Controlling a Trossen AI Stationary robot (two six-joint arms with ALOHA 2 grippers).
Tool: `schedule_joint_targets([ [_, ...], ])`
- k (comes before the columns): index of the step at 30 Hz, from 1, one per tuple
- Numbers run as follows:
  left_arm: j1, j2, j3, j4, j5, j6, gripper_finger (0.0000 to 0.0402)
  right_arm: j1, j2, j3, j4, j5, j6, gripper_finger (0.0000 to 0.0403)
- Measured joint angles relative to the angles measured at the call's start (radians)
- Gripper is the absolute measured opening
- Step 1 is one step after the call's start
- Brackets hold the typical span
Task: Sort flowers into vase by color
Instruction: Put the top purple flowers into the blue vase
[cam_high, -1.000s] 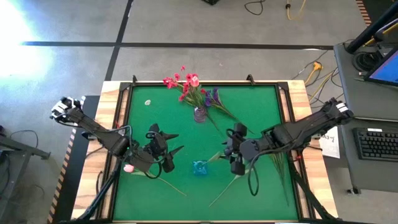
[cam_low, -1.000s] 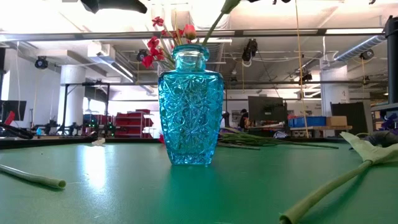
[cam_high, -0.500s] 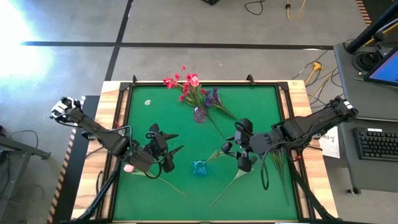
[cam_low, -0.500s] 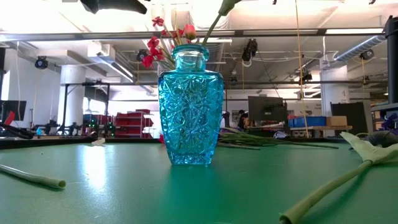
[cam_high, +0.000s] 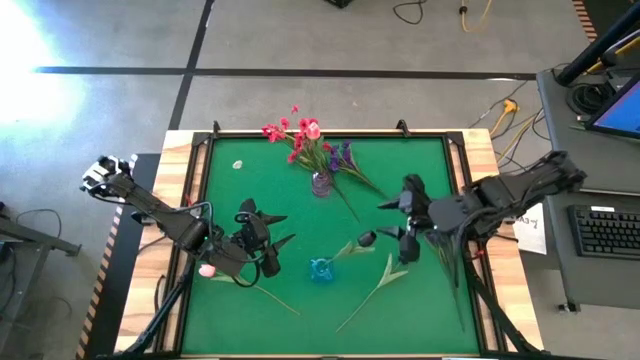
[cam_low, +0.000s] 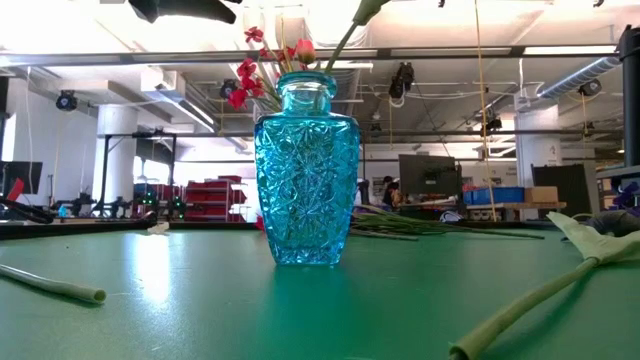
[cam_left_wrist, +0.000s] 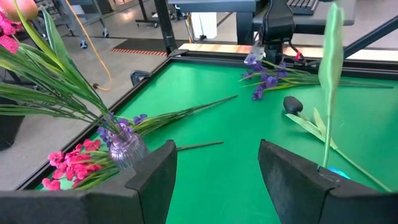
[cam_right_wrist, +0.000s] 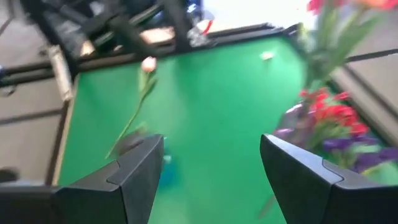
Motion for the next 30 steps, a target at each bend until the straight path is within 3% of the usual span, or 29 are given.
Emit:
schedule_joint_targets([
  [6,0.0,0.0,0.0,0.0,0.0,-0.003,0.0213,-0.045,-0.025,0.0,-0.003,0.173,0.011,0.0261],
  [13,0.0,0.0,0.0,0.0,0.0,-0.003,0.0213,-0.202,-0.001,0.0,-0.016,0.183,-0.042,0.0261],
  [16,0.0,0.0,0.0,0.0,0.0,-0.002,0.0213,-0.304,0.01,-0.002,-0.047,0.125,-0.068,0.0261],
  [22,0.0,0.0,0.0,0.0,0.001,-0.002,0.0213,-0.521,0.033,-0.051,-0.038,-0.096,-0.141,0.0261],
  [30,0.0,0.0,0.0,0.0,0.002,0.0,0.0213,-0.729,0.12,-0.213,0.056,-0.29,-0.213,0.0261],
])
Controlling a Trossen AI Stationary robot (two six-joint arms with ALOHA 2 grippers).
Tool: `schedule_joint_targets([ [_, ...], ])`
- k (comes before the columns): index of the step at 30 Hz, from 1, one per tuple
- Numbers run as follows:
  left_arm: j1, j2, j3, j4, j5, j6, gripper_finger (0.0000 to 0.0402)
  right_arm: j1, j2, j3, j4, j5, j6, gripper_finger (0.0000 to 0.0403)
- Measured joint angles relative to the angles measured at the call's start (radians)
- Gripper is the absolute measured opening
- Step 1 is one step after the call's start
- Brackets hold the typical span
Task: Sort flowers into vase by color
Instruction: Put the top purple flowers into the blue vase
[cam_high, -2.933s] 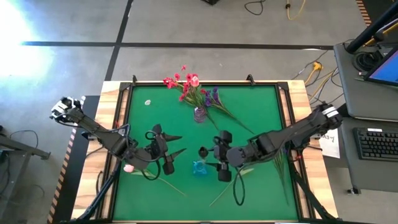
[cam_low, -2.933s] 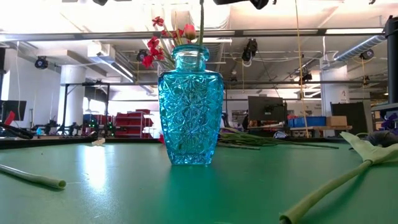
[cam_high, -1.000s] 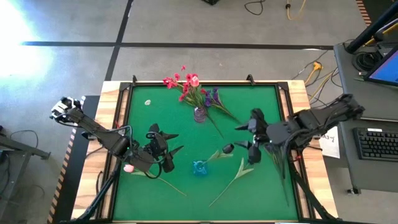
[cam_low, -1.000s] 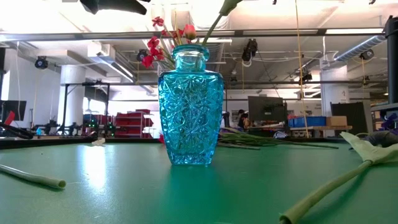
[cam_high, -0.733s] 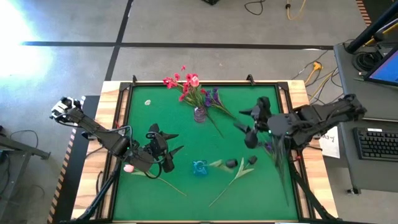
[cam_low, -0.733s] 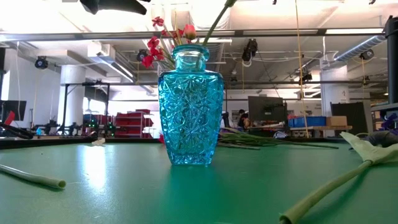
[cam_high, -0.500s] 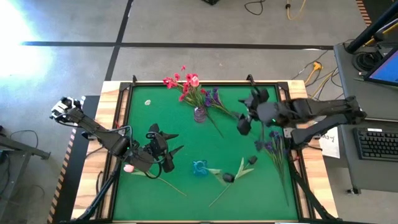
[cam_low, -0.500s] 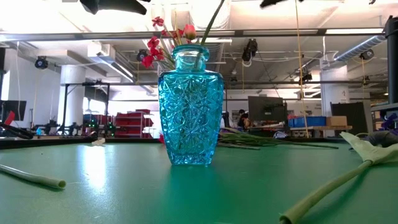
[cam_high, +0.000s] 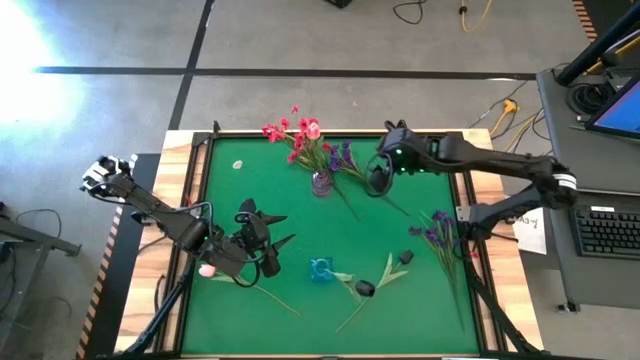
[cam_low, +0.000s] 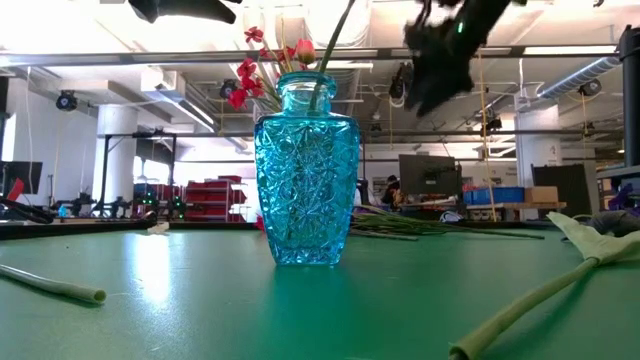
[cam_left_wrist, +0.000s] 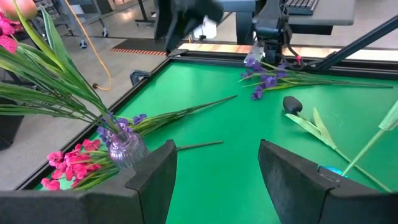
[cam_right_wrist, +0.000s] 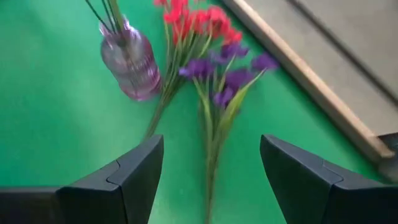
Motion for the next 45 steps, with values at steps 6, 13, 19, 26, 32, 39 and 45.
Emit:
schedule_joint_targets([
  [6,-0.001,0.0,0.0,0.0,0.001,0.0,0.0213,-0.103,0.104,-0.139,0.18,-0.1,-0.026,0.0261],
  [13,-0.001,0.003,0.0,0.0,0.001,-0.002,0.0213,-0.162,0.273,-0.2,0.301,-0.1,-0.041,0.026],
  [19,-0.001,0.031,0.0,-0.002,0.001,-0.002,0.0213,-0.162,0.408,-0.175,0.322,-0.101,-0.059,0.026],
  [26,-0.001,0.065,-0.001,0.002,0.001,-0.005,0.0213,-0.162,0.478,-0.14,0.322,-0.103,-0.06,0.0252],
  [32,-0.001,0.071,-0.001,0.001,0.0,-0.006,0.0213,-0.161,0.482,-0.139,0.328,-0.11,-0.056,0.0192],
  [39,-0.001,0.071,-0.001,0.001,-0.026,-0.006,0.0213,-0.161,0.483,-0.139,0.337,-0.103,-0.033,0.0047],
  [45,-0.001,0.07,-0.001,0.012,-0.026,-0.006,0.0213,-0.162,0.453,-0.143,0.318,-0.088,0.004,0.0019],
])
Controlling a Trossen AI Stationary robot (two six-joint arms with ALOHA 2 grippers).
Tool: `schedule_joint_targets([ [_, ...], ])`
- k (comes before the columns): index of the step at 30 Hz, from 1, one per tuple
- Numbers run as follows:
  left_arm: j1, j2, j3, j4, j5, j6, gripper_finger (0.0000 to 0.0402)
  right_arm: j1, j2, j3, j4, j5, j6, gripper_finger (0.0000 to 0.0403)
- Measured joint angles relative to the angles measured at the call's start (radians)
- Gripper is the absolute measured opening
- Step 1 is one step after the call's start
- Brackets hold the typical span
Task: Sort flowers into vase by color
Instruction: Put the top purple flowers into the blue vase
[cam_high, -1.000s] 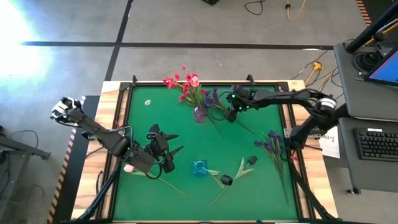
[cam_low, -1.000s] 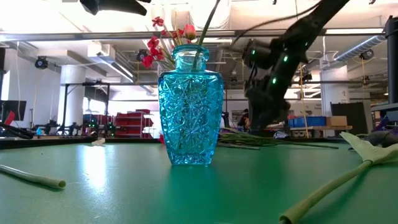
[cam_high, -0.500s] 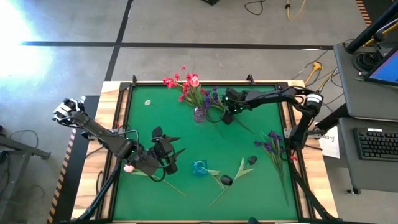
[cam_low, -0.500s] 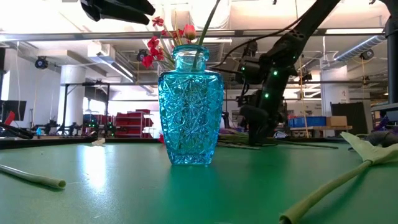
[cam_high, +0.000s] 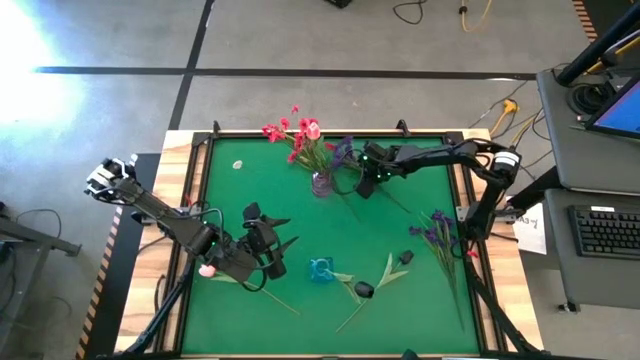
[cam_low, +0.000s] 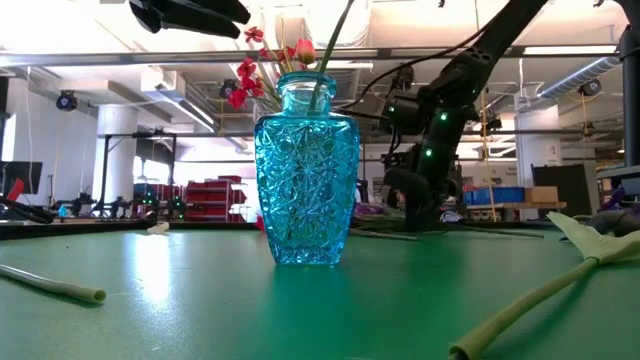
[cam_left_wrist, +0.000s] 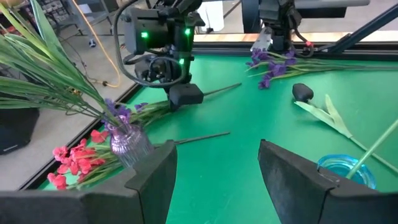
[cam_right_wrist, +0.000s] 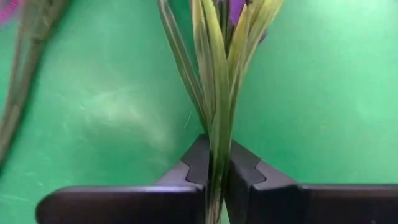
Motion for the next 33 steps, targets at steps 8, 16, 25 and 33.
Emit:
schedule_joint_targets([
  [8,0.0,0.0,0.0,0.034,0.0,0.0,0.0213,0.001,-0.19,0.0,-0.022,0.003,0.006,0.0018],
  [16,0.0,0.0,0.003,0.055,0.001,0.0,0.0213,0.047,-0.478,-0.033,-0.013,0.033,0.018,0.0018],
  [25,0.0,-0.001,0.004,0.102,0.001,0.018,0.0213,0.25,-0.74,-0.14,0.079,0.186,0.054,0.0018],
  [33,0.0,-0.002,0.005,0.169,0.002,0.038,0.0213,0.473,-0.827,-0.17,0.147,0.379,0.055,0.0018],
])
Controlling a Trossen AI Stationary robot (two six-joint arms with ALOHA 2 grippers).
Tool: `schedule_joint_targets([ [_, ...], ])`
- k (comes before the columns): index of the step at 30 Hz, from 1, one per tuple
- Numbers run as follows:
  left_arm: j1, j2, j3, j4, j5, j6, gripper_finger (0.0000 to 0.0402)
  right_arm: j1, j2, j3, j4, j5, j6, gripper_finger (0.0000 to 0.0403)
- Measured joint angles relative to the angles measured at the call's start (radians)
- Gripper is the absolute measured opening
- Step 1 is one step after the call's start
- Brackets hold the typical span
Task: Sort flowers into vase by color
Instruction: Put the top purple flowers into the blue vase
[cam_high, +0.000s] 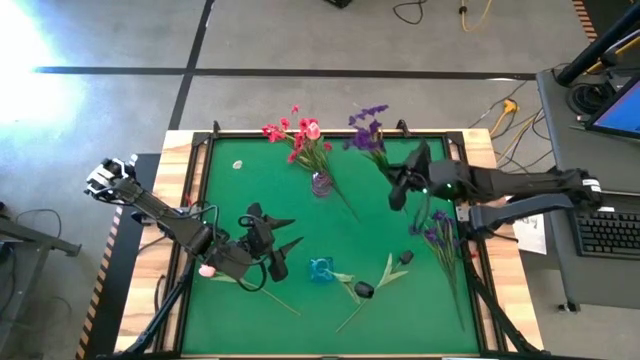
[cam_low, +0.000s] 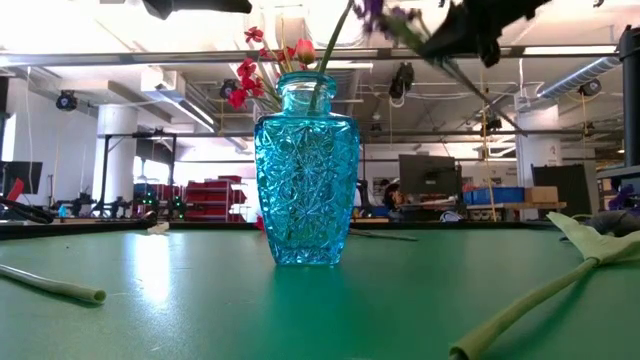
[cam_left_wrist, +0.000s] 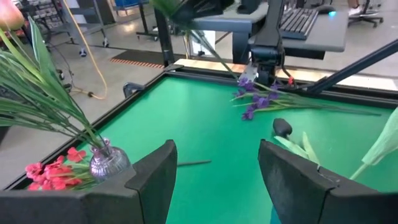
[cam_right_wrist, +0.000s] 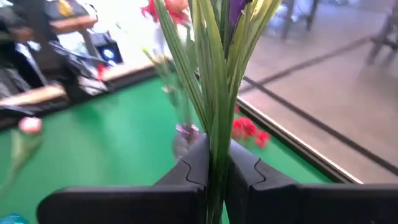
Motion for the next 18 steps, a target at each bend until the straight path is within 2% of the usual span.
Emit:
schedule_joint_targets([
  [4,0.0,0.0,0.0,0.018,0.01,0.0,0.0213,0.095,-0.006,0.0,0.085,0.011,-0.012,0.0018],
  [11,-0.006,0.0,0.0,0.05,0.108,0.0,0.0213,0.26,0.015,0.0,0.239,0.013,-0.08,0.0018],
  [18,-0.032,0.0,0.0,0.093,0.112,0.041,0.0213,0.398,0.065,-0.001,0.509,0.012,-0.259,0.0018],
])
